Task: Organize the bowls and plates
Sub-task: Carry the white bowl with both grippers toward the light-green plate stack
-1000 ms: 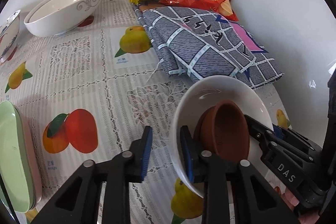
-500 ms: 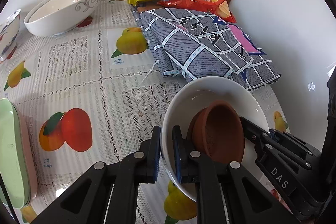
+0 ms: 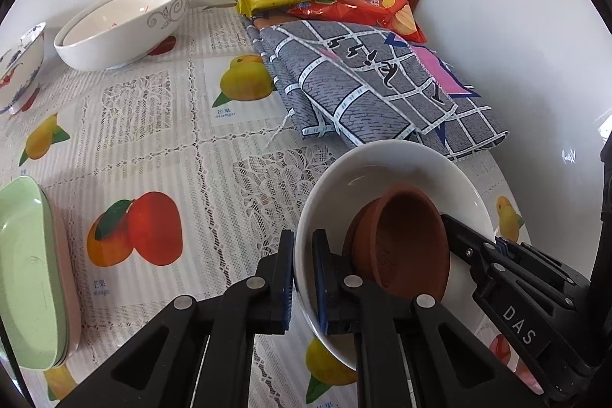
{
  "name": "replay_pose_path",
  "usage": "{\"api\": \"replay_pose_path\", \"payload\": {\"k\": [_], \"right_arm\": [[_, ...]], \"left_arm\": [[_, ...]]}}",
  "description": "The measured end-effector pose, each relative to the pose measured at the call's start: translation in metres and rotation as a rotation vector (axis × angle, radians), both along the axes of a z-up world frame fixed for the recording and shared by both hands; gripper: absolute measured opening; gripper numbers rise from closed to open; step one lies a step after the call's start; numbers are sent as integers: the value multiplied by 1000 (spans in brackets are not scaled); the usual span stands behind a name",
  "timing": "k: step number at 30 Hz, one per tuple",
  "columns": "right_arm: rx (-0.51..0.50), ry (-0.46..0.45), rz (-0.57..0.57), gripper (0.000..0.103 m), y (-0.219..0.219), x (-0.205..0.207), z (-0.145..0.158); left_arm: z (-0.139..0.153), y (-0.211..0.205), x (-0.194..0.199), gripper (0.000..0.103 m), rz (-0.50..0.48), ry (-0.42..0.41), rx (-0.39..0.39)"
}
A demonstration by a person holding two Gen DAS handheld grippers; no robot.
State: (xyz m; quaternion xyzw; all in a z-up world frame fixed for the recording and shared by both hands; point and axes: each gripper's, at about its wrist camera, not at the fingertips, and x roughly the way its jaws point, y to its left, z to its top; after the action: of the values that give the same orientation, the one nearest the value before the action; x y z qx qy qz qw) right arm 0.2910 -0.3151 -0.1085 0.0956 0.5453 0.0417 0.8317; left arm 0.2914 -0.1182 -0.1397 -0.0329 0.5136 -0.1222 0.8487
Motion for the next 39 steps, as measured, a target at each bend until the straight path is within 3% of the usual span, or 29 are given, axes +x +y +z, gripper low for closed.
{"api": "replay_pose_path", "payload": {"k": [22,39], "right_arm": [[34,-76,5,9,23,-28,67],[50,-110,18,9,46,-46,95]], "left_arm": [[62,27,-38,10,30,-78,7],[90,54,-60,10,59,-120,6]]}}
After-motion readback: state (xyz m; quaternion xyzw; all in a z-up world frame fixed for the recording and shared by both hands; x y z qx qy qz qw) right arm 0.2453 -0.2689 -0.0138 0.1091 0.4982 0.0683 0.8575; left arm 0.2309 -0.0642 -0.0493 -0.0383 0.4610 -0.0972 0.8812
